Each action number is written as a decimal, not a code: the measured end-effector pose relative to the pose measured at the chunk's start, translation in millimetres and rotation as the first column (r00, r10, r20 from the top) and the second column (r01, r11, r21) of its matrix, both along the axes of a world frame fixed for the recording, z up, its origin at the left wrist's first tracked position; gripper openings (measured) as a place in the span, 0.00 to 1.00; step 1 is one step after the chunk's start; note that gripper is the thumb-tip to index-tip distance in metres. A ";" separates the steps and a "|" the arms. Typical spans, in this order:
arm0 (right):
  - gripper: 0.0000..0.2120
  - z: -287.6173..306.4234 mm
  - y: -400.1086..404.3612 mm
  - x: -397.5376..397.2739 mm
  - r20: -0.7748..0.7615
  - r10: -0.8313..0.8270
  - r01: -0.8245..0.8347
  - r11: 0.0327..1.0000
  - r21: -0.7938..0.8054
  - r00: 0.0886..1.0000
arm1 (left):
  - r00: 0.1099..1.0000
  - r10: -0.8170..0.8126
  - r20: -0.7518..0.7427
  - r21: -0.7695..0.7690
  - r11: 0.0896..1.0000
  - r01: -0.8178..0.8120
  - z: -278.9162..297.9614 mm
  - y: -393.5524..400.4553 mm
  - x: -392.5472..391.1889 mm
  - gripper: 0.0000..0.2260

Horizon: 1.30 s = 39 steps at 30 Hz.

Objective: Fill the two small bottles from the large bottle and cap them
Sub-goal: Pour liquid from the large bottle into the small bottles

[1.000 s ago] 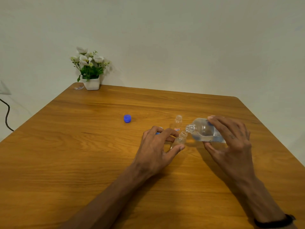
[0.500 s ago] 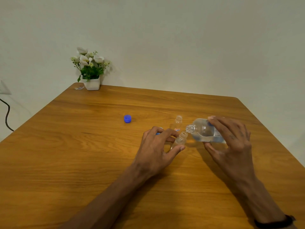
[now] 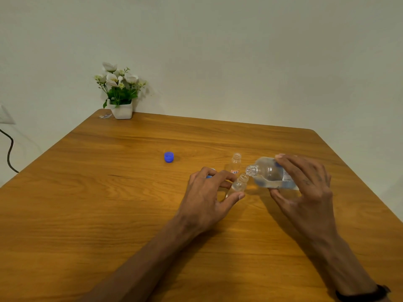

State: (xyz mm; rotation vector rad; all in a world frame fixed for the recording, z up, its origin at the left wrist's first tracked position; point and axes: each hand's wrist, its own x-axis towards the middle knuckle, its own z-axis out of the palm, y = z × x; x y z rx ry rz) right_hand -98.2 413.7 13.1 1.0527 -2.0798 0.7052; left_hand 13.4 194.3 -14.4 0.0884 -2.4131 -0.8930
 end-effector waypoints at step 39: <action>0.40 -1.0 -3.5 5.8 0.077 0.023 -0.019 0.998 -0.054 0.997 | 1.000 -0.001 0.031 0.049 0.999 -0.001 7.0 1.7 4.3 0.21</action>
